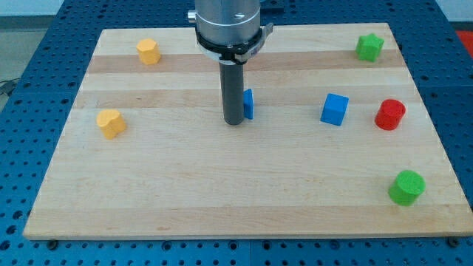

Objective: Push the blue triangle parallel bottom left to the red star

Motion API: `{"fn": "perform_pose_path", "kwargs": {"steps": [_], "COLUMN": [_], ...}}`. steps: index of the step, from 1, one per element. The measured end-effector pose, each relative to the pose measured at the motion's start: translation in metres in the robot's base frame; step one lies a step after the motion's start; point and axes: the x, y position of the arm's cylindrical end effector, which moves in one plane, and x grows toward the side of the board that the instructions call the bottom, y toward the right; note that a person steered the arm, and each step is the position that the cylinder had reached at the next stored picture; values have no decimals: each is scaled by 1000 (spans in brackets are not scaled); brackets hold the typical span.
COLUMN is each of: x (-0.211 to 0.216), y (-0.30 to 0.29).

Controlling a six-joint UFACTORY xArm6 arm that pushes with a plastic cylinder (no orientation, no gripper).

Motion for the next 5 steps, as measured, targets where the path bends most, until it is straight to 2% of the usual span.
{"fn": "perform_pose_path", "kwargs": {"steps": [1,3,4,5], "x": [30,42,39,3], "y": [0,56,81,96]}}
